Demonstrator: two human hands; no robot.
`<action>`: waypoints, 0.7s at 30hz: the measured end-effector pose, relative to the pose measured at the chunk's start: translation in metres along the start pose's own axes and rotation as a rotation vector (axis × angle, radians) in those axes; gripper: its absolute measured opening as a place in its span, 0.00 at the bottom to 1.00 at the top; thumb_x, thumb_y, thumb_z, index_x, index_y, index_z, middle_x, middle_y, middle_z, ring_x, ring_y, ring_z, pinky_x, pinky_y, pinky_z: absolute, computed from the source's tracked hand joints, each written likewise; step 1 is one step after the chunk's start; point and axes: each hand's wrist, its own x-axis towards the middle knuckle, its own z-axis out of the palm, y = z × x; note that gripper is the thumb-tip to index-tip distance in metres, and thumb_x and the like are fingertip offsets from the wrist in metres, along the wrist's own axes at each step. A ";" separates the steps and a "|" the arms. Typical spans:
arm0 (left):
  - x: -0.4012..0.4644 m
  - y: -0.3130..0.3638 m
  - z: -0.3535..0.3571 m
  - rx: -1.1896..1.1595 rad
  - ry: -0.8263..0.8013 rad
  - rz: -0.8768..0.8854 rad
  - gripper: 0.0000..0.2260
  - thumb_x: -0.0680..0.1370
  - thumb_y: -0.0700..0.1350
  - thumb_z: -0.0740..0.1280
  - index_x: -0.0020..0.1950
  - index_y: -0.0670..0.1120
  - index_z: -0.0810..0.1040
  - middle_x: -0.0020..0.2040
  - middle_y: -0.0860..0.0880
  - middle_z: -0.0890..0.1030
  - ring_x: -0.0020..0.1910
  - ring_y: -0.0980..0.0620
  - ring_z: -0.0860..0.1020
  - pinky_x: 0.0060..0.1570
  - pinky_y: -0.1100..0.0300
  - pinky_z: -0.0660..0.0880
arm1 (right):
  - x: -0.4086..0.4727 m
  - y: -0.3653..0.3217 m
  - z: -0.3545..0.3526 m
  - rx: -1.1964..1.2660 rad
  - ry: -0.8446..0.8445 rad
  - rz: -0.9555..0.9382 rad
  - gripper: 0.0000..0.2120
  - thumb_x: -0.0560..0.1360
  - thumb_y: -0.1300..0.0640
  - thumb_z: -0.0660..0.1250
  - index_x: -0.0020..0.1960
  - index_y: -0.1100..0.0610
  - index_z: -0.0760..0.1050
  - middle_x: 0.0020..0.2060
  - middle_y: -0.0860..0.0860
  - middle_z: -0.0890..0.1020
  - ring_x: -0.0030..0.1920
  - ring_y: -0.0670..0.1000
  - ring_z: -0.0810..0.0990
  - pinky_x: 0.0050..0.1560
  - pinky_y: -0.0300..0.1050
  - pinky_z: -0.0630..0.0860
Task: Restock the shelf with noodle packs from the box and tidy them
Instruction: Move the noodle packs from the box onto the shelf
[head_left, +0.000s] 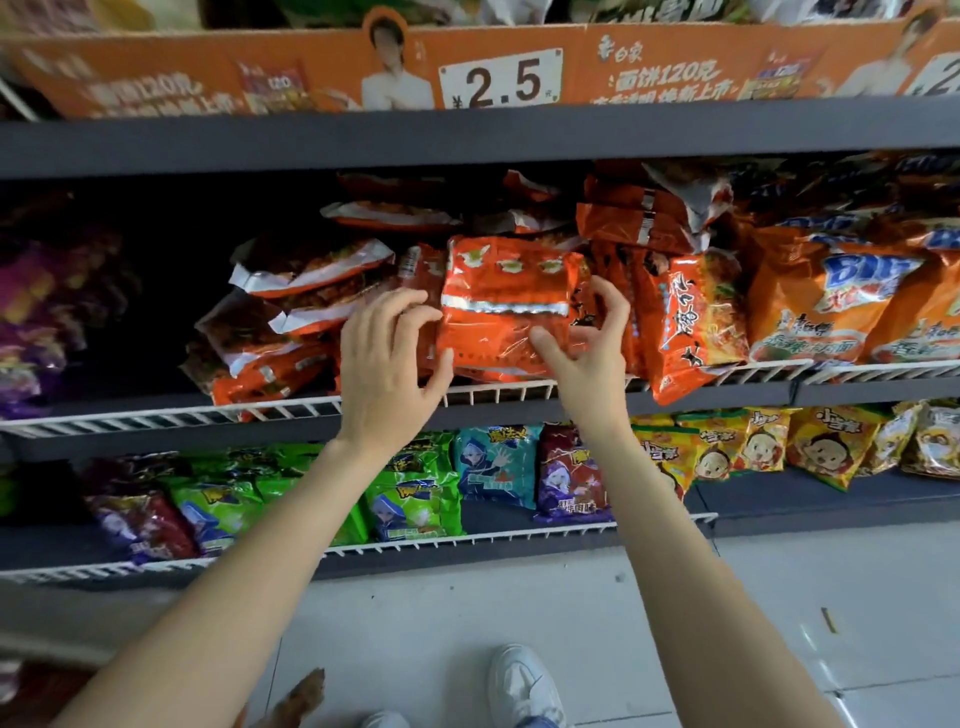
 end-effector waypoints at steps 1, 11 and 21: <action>-0.004 0.000 0.001 0.004 0.000 -0.030 0.16 0.77 0.52 0.64 0.60 0.44 0.71 0.61 0.44 0.75 0.62 0.45 0.71 0.62 0.46 0.67 | 0.003 -0.005 -0.004 0.027 0.008 -0.005 0.30 0.74 0.51 0.71 0.68 0.42 0.57 0.52 0.53 0.78 0.47 0.53 0.81 0.46 0.56 0.81; -0.009 -0.016 0.012 -0.027 -0.156 -0.205 0.29 0.76 0.59 0.62 0.71 0.44 0.63 0.67 0.43 0.71 0.66 0.44 0.69 0.65 0.49 0.65 | 0.040 -0.043 0.006 -0.025 0.180 -0.085 0.09 0.77 0.56 0.64 0.58 0.49 0.75 0.51 0.44 0.79 0.53 0.45 0.76 0.58 0.51 0.75; -0.008 -0.030 0.027 0.142 -0.255 -0.140 0.27 0.70 0.53 0.74 0.65 0.47 0.72 0.67 0.42 0.72 0.61 0.40 0.73 0.55 0.46 0.72 | 0.060 -0.078 0.080 -0.298 -0.159 -0.040 0.37 0.75 0.47 0.69 0.77 0.52 0.55 0.72 0.65 0.56 0.69 0.66 0.64 0.64 0.50 0.67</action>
